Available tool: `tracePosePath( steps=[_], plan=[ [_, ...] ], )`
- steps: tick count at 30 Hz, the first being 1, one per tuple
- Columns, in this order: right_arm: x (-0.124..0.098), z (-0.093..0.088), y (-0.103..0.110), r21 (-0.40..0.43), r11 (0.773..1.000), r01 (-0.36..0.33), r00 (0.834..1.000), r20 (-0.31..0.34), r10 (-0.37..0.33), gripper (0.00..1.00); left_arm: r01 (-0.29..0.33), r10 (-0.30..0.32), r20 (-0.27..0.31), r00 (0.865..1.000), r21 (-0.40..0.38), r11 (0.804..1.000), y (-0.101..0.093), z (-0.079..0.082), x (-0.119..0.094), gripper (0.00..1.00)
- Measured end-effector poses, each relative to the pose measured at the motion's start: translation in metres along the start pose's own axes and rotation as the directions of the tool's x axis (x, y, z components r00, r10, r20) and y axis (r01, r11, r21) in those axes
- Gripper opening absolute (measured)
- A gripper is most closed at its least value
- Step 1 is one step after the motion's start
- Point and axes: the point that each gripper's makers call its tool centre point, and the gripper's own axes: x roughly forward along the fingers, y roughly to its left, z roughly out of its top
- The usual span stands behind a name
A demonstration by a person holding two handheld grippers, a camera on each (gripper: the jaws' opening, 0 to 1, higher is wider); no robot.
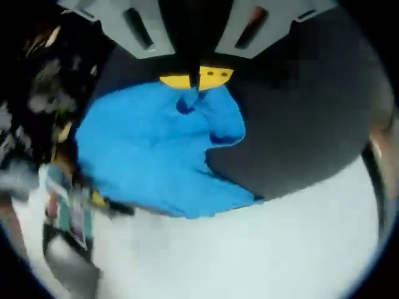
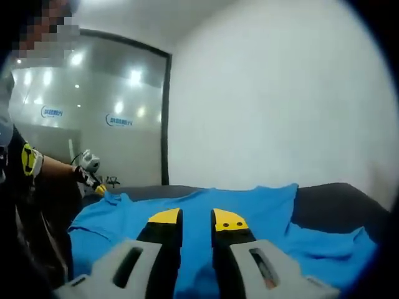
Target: Spread out the cloth and fold it
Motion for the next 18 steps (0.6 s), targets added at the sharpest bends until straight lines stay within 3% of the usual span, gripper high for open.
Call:
tracePosePath(
  steps=[2,5,8,10,11,13,14,18],
  plan=[
    [0.002,-0.013,-0.004,-0.026,0.999,0.022,0.997,-0.069,-0.024,0.15,0.029,-0.026,0.026,0.999,-0.12,0.992,0.001,0.009,-0.007,0.0],
    [0.008,-0.038,-0.014,-0.083,0.994,0.065,0.978,-0.195,-0.08,0.15,0.004,-0.009,-0.025,1.0,-0.193,0.981,0.012,0.003,-0.008,0.0],
    [0.01,-0.041,-0.012,-0.095,0.994,0.059,0.975,-0.208,-0.078,0.15,0.01,-0.037,-0.12,0.992,-0.223,0.975,0.006,-0.02,0.001,0.0],
    [0.007,-0.039,-0.011,-0.106,0.993,0.053,0.977,-0.199,-0.074,0.15,0.03,-0.076,-0.206,0.976,-0.218,0.975,-0.003,-0.044,0.005,0.0],
    [0.007,-0.037,-0.011,-0.108,0.993,0.05,0.979,-0.193,-0.07,0.15,0.006,-0.056,-0.234,0.971,-0.207,0.978,-0.004,-0.054,0.007,0.0],
    [0.006,-0.036,-0.01,-0.109,0.993,0.045,0.98,-0.187,-0.065,0.15,0.021,-0.052,-0.156,0.986,-0.195,0.981,-0.005,-0.048,0.009,0.0],
    [0.006,-0.036,-0.01,-0.109,0.993,0.043,0.981,-0.186,-0.063,0.15,-0.016,-0.016,-0.157,0.987,-0.197,0.98,-0.001,-0.049,0.006,0.01],
    [0.005,-0.035,-0.01,-0.109,0.993,0.041,0.981,-0.185,-0.061,0.15,-0.127,0.121,-0.099,0.988,-0.051,0.991,0.015,-0.045,-0.006,0.08]
  ],
)
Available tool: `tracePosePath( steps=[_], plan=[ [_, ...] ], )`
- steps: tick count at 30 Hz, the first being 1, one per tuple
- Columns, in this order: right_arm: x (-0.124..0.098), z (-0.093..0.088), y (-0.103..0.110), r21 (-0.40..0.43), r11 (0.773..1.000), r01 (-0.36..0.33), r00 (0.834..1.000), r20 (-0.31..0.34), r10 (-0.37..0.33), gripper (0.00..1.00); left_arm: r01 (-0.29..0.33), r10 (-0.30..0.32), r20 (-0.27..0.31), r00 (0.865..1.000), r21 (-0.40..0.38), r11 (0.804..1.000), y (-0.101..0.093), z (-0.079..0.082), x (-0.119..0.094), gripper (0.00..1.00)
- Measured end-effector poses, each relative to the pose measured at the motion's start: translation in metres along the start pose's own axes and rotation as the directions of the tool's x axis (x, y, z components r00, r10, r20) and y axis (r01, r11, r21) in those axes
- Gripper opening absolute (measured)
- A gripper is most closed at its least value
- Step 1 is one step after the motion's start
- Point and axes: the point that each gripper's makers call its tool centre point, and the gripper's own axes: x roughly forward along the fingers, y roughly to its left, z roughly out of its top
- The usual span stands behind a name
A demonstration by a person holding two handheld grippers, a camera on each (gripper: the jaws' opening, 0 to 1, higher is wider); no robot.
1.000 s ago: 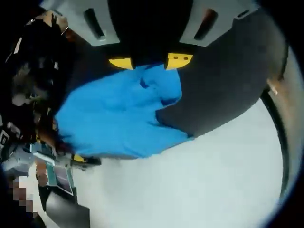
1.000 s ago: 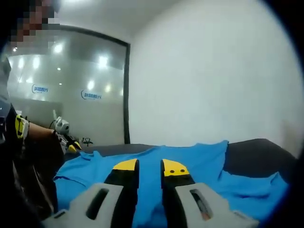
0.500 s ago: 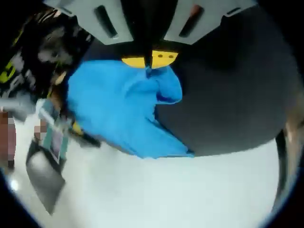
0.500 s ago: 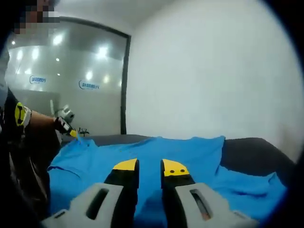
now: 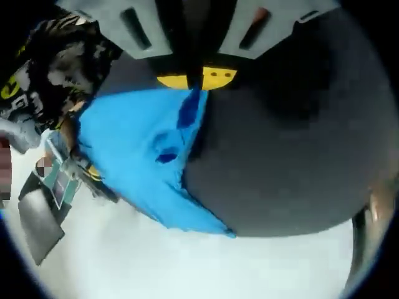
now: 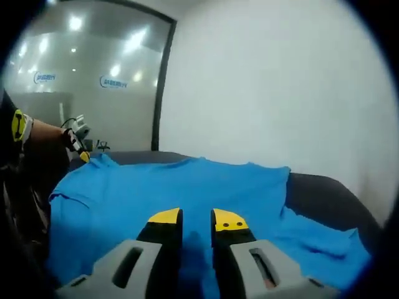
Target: Spread out the cloth and fold it
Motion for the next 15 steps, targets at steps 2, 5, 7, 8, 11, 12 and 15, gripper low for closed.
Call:
tracePosePath(
  steps=[2,5,7,8,11,12,15],
  plan=[
    [-0.001,0.001,0.0,0.0,1.0,0.001,1.0,0.006,-0.001,0.15,-0.023,0.023,0.05,0.998,-0.003,1.0,0.007,0.008,-0.008,0.12],
    [-0.002,0.003,0.0,0.004,1.0,0.001,1.0,0.015,-0.002,0.15,-0.024,0.029,0.157,0.987,-0.034,0.999,0.01,0.03,-0.018,0.12],
    [-0.003,0.003,-0.001,0.004,1.0,0.002,1.0,0.015,-0.002,0.16,-0.04,0.051,0.219,0.974,-0.053,0.998,0.013,0.044,-0.025,0.12],
    [-0.003,0.003,-0.001,0.003,1.0,0.002,1.0,0.015,-0.002,0.16,-0.049,0.062,0.243,0.968,-0.06,0.997,0.014,0.051,-0.027,0.12],
    [-0.003,0.004,0.0,-0.002,1.0,0.001,1.0,0.015,-0.001,0.16,-0.062,0.083,0.25,0.965,-0.089,0.994,0.008,0.061,-0.02,0.12],
    [-0.003,0.004,0.0,-0.003,1.0,0.001,1.0,0.015,-0.001,0.16,-0.069,0.079,0.233,0.969,-0.051,0.996,0.002,0.061,-0.014,0.12],
    [-0.002,0.004,0.0,-0.004,1.0,0.002,1.0,0.013,-0.002,0.16,-0.06,0.046,0.172,0.984,0.073,0.996,-0.018,0.064,0.01,0.13]
  ],
)
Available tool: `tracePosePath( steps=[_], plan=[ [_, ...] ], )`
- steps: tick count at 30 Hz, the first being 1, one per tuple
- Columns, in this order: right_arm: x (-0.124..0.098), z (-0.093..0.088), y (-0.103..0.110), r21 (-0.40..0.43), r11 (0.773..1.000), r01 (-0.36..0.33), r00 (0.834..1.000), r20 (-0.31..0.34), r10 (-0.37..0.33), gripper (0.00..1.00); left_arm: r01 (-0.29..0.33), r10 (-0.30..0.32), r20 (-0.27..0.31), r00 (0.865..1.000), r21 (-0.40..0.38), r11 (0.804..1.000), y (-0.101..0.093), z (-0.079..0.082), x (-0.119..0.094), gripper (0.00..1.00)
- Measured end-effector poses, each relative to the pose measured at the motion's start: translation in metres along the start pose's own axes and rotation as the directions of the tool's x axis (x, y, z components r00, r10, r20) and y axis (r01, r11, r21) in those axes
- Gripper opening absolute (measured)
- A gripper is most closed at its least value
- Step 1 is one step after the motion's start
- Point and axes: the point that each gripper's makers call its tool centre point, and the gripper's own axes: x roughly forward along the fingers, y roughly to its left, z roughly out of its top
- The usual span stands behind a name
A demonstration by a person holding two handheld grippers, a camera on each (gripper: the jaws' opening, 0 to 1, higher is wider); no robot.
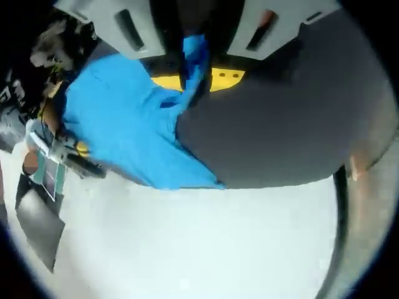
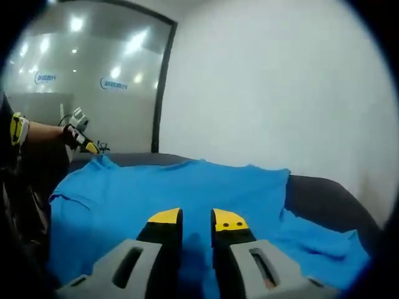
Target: Spread out the cloth and fold it
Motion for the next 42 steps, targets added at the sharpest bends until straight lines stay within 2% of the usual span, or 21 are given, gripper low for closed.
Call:
tracePosePath(
  steps=[2,5,9,11,12,14,16,18,19,21,23,24,25,26,28,30,32,34,38,41,42],
  plan=[
    [0.0,0.0,0.0,-0.001,1.0,0.001,1.0,0.002,-0.001,0.16,0.077,-0.077,-0.06,0.995,-0.012,0.997,-0.019,-0.003,0.011,0.13],
    [-0.001,0.001,0.0,-0.003,1.0,0.003,1.0,0.008,-0.003,0.16,0.126,-0.135,-0.077,0.988,-0.113,0.986,-0.031,0.003,0.019,0.13],
    [0.0,0.002,0.001,-0.01,1.0,0.0,1.0,0.011,0.0,0.16,-0.033,0.004,-0.127,0.992,-0.223,0.974,-0.003,-0.003,0.036,0.15],
    [0.0,0.002,0.001,-0.009,1.0,0.0,1.0,0.01,0.0,0.16,0.111,-0.125,-0.035,0.992,-0.267,0.957,-0.026,0.01,0.041,0.17],
    [0.0,0.002,0.001,-0.008,1.0,-0.001,1.0,0.013,0.002,0.16,0.188,-0.193,0.014,0.981,-0.29,0.938,-0.042,0.017,0.041,0.17],
    [0.0,0.003,0.001,-0.006,1.0,-0.001,1.0,0.019,0.002,0.16,0.221,-0.216,0.049,0.975,-0.284,0.933,-0.048,0.024,0.044,0.17],
    [0.0,0.003,0.001,-0.005,1.0,-0.002,1.0,0.019,0.002,0.16,0.128,-0.132,0.005,0.991,-0.271,0.954,-0.033,0.017,0.054,0.17],
    [0.0,0.003,0.001,-0.003,1.0,-0.003,1.0,0.019,0.003,0.16,0.042,-0.064,-0.084,0.994,-0.243,0.969,-0.019,0.001,0.061,0.16],
    [0.0,0.004,0.001,-0.002,1.0,-0.004,1.0,0.021,0.004,0.16,0.009,-0.03,-0.084,0.996,-0.241,0.97,-0.011,0.0,0.063,0.13],
    [0.0,0.005,0.002,0.0,1.0,-0.006,1.0,0.027,0.006,0.16,-0.012,0.005,-0.023,1.0,-0.315,0.949,0.004,0.013,0.064,0.12],
    [0.0,0.005,0.002,0.0,1.0,-0.005,1.0,0.027,0.005,0.16,0.015,0.017,0.064,0.998,-0.473,0.881,0.015,0.029,0.063,0.1],
    [0.0,0.005,0.002,0.0,1.0,-0.005,1.0,0.027,0.005,0.16,0.01,0.035,0.072,0.997,-0.542,0.84,0.018,0.029,0.063,0.08],
    [0.0,0.005,0.002,-0.001,1.0,-0.006,1.0,0.028,0.006,0.16,-0.002,0.05,0.067,0.996,-0.576,0.817,0.023,0.027,0.063,0.08],
    [0.0,0.005,0.002,-0.001,1.0,-0.006,1.0,0.029,0.006,0.16,-0.036,0.075,0.045,0.996,-0.577,0.816,0.028,0.021,0.065,0.08],
    [-0.001,0.006,0.002,0.001,1.0,-0.006,0.999,0.033,0.006,0.16,-0.128,0.13,-0.033,0.991,-0.521,0.844,0.042,0.004,0.069,0.08],
    [-0.001,0.006,0.002,0.005,1.0,-0.006,0.999,0.037,0.005,0.16,-0.075,0.075,-0.019,0.997,-0.488,0.87,0.03,0.003,0.068,0.06],
    [-0.001,0.007,0.002,0.006,1.0,-0.007,0.999,0.039,0.007,0.16,0.028,0.005,0.066,0.998,-0.485,0.874,0.011,0.018,0.057,0.07],
    [-0.001,0.006,0.003,0.004,1.0,-0.009,0.999,0.036,0.009,0.16,0.038,0.015,0.116,0.993,-0.445,0.895,0.004,0.028,0.042,0.07],
    [0.001,0.004,0.004,-0.005,1.0,-0.011,1.0,0.023,0.012,0.16,0.087,-0.042,0.129,0.991,-0.373,0.924,-0.015,0.033,0.022,0.07],
    [0.0,0.006,0.003,-0.001,1.0,-0.007,0.999,0.031,0.007,0.16,0.133,-0.114,0.079,0.99,-0.305,0.943,-0.043,0.02,0.024,0.09],
    [-0.001,0.006,0.003,0.001,1.0,-0.006,0.999,0.033,0.006,0.16,0.137,-0.126,0.059,0.99,-0.279,0.951,-0.04,0.016,0.027,0.1]
  ],
)
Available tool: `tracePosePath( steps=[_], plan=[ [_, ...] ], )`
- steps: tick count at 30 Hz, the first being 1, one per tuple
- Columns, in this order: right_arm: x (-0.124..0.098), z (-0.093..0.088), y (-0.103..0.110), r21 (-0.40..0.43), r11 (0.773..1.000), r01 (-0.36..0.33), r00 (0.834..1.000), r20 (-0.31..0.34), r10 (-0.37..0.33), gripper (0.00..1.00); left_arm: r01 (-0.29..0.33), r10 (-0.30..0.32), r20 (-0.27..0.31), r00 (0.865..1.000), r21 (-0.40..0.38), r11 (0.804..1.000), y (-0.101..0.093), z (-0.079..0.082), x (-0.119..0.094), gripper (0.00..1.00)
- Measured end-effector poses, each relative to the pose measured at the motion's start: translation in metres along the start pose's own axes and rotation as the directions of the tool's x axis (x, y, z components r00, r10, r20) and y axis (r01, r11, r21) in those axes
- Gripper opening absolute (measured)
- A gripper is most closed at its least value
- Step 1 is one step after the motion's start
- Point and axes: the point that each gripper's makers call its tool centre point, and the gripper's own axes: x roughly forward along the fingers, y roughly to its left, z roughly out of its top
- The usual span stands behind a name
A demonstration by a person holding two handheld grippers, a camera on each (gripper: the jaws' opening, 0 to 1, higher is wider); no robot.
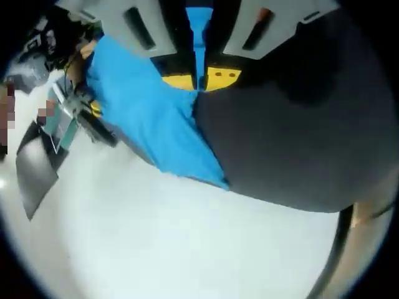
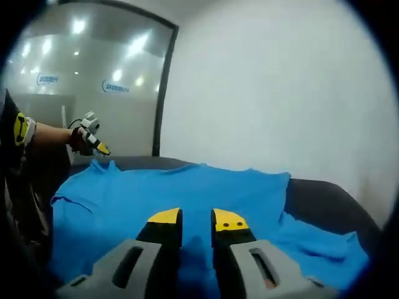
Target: Spread out the cloth and fold it
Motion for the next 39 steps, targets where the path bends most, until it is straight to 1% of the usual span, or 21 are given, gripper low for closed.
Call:
tracePosePath(
  steps=[1,3,6,8,12,16,18,19,22,25,26,27,28,29,30,32,34,35,37,38,39],
  plan=[
    [0.0,0.0,0.0,0.002,1.0,0.001,1.0,0.0,-0.001,0.16,-0.028,0.029,-0.045,0.999,0.032,0.999,0.006,-0.009,0.006,0.12],
    [0.0,0.0,0.0,0.001,1.0,0.001,1.0,-0.002,-0.001,0.16,-0.042,0.05,-0.087,0.995,0.085,0.996,0.014,-0.018,0.016,0.13],
    [-0.001,-0.001,0.0,-0.003,1.0,-0.002,1.0,-0.005,0.002,0.16,-0.08,0.09,-0.114,0.989,0.09,0.993,0.036,-0.017,0.03,0.11],
    [-0.001,0.0,0.0,-0.003,1.0,-0.002,1.0,-0.004,0.002,0.16,-0.09,0.101,-0.105,0.989,0.1,0.991,0.045,-0.012,0.034,0.05],
    [-0.001,0.0,-0.001,-0.001,1.0,0.0,1.0,-0.002,0.0,0.16,-0.069,0.077,-0.048,0.996,0.14,0.988,0.043,0.007,0.032,0.0],
    [0.0,-0.001,0.0,-0.005,1.0,-0.001,1.0,-0.007,0.001,0.16,-0.043,0.046,-0.024,0.999,0.098,0.994,0.048,0.022,0.026,0.0],
    [0.0,-0.001,0.0,-0.006,1.0,-0.002,1.0,-0.009,0.002,0.16,-0.049,0.051,-0.024,0.998,0.084,0.995,0.062,0.028,0.022,0.0],
    [0.0,-0.001,0.0,-0.006,1.0,-0.002,1.0,-0.007,0.002,0.16,-0.059,0.061,-0.027,0.998,0.069,0.996,0.071,0.031,0.021,0.0],
    [0.0,0.0,0.0,-0.003,1.0,-0.003,1.0,-0.004,0.003,0.16,-0.132,0.135,-0.042,0.99,0.076,0.988,0.08,0.02,0.026,0.0],
    [0.0,0.0,0.0,0.0,1.0,-0.004,1.0,-0.001,0.004,0.16,-0.208,0.224,-0.072,0.972,0.186,0.96,0.088,0.002,0.038,0.0],
    [0.0,0.0,0.0,0.001,1.0,-0.004,1.0,0.0,0.004,0.16,-0.23,0.235,0.006,0.972,0.239,0.943,0.082,0.008,0.043,0.0],
    [0.0,0.0,0.0,0.001,1.0,-0.005,1.0,0.0,0.005,0.16,-0.251,0.249,0.042,0.968,0.249,0.935,0.082,0.012,0.042,0.0],
    [0.0,0.0,0.0,0.001,1.0,-0.006,1.0,0.0,0.006,0.16,-0.294,0.288,0.062,0.956,0.223,0.929,0.084,0.01,0.04,0.0],
    [0.0,0.001,0.0,0.0,1.0,-0.007,1.0,0.001,0.007,0.16,-0.352,0.339,0.095,0.936,0.219,0.91,0.092,0.011,0.036,0.01],
    [-0.001,0.001,0.0,0.0,1.0,-0.008,1.0,0.003,0.008,0.16,-0.378,0.365,0.1,0.926,0.242,0.893,0.095,0.009,0.032,0.04],
    [-0.001,0.002,0.001,0.001,1.0,-0.011,1.0,0.007,0.011,0.16,-0.383,0.362,0.128,0.923,0.242,0.891,0.094,0.011,0.017,0.09],
    [-0.002,0.003,0.001,0.006,1.0,-0.012,1.0,0.015,0.012,0.16,-0.414,0.379,0.224,0.898,0.139,0.899,0.097,0.026,-0.005,0.12],
    [-0.002,0.004,0.001,0.007,1.0,-0.013,1.0,0.018,0.013,0.16,-0.404,0.377,0.278,0.884,0.046,0.914,0.096,0.033,-0.02,0.12],
    [-0.003,0.005,0.002,0.009,1.0,-0.017,0.999,0.027,0.016,0.16,-0.328,0.354,0.353,0.866,-0.132,0.935,0.093,0.038,-0.048,0.15],
    [-0.004,0.006,0.002,0.01,1.0,-0.017,0.999,0.033,0.017,0.16,-0.286,0.343,0.39,0.855,-0.199,0.937,0.093,0.037,-0.064,0.19],
    [-0.004,0.007,0.002,0.01,1.0,-0.018,0.999,0.038,0.018,0.16,-0.281,0.354,0.41,0.841,-0.229,0.932,0.093,0.033,-0.076,0.26]
  ],
)
